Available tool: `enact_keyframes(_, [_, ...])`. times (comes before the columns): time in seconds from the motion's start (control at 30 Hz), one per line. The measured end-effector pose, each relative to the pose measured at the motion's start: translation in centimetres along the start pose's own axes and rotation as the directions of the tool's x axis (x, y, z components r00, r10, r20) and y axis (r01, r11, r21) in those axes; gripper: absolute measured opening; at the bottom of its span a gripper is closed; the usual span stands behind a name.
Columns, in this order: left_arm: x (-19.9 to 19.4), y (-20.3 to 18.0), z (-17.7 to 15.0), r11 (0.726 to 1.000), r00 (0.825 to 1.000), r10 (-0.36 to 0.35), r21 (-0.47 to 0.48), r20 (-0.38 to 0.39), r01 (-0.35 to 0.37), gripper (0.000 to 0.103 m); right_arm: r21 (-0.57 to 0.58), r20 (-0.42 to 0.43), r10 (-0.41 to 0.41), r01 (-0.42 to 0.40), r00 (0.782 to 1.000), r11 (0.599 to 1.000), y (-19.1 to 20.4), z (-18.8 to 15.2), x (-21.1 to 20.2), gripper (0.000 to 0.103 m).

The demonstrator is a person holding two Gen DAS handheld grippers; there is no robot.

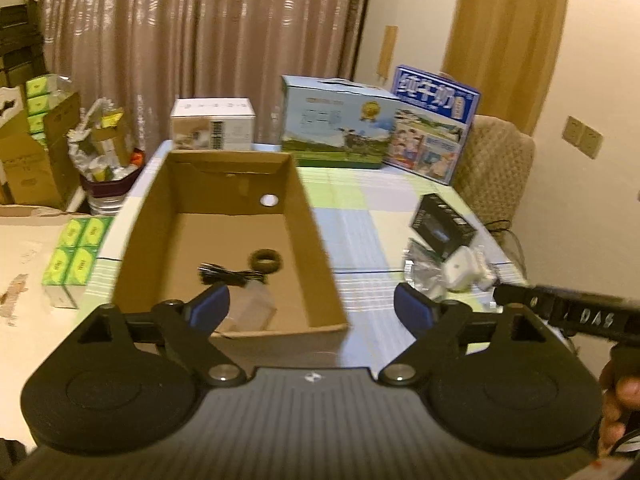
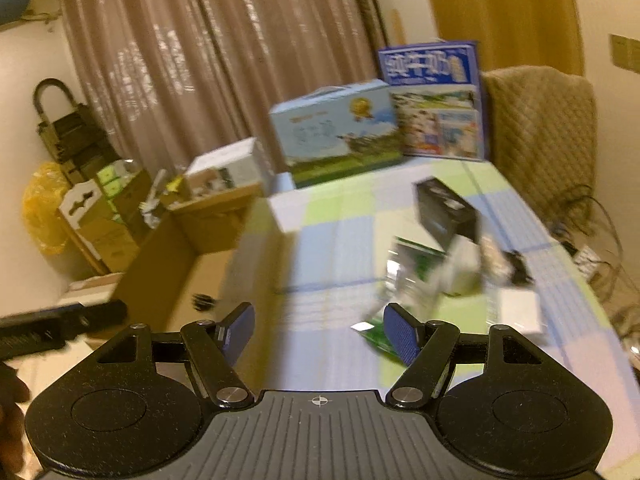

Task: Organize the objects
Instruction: 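Move both tools back toward the items left on the table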

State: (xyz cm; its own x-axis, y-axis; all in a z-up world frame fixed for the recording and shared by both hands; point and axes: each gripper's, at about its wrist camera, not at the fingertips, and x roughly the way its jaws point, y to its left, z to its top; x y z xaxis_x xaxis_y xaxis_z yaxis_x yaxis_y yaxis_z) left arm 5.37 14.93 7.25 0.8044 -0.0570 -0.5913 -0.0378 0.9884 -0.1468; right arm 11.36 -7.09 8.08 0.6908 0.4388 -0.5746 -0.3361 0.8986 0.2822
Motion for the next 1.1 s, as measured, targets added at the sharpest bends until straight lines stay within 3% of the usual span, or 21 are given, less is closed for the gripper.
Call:
enact_keyframes(0.17, [0.1, -2.7, -0.6, 0.998, 0.998, -0.067, 0.008, 0.005, 0.067, 0.101, 0.005, -0.008, -0.097, 0.097, 0.995, 0.995, -4.2, -2.0, -2.1, 0.068])
enact_keyframes(0.43, [1.5, -7.6, -1.2, 0.99, 0.992, -0.12, 0.07, -0.033, 0.123, 0.102, 0.037, -0.009, -0.194, 0.194, 0.981, 0.98, -9.3, -3.5, -4.7, 0.068])
enact_keyframes(0.7, [3.9, -10.7, -1.5, 0.986, 0.99, -0.12, 0.111, -0.069, 0.127, 0.102, 0.074, 0.0, -0.221, 0.221, 0.975, 0.973, -12.0, -3.7, -5.4, 0.068])
enact_keyframes(1.1, [7.8, -13.2, -1.6, 0.98, 0.987, -0.109, 0.154, -0.117, 0.127, 0.102, 0.084, -0.016, -0.217, 0.218, 0.976, 0.972, -14.1, -3.1, -2.7, 0.068])
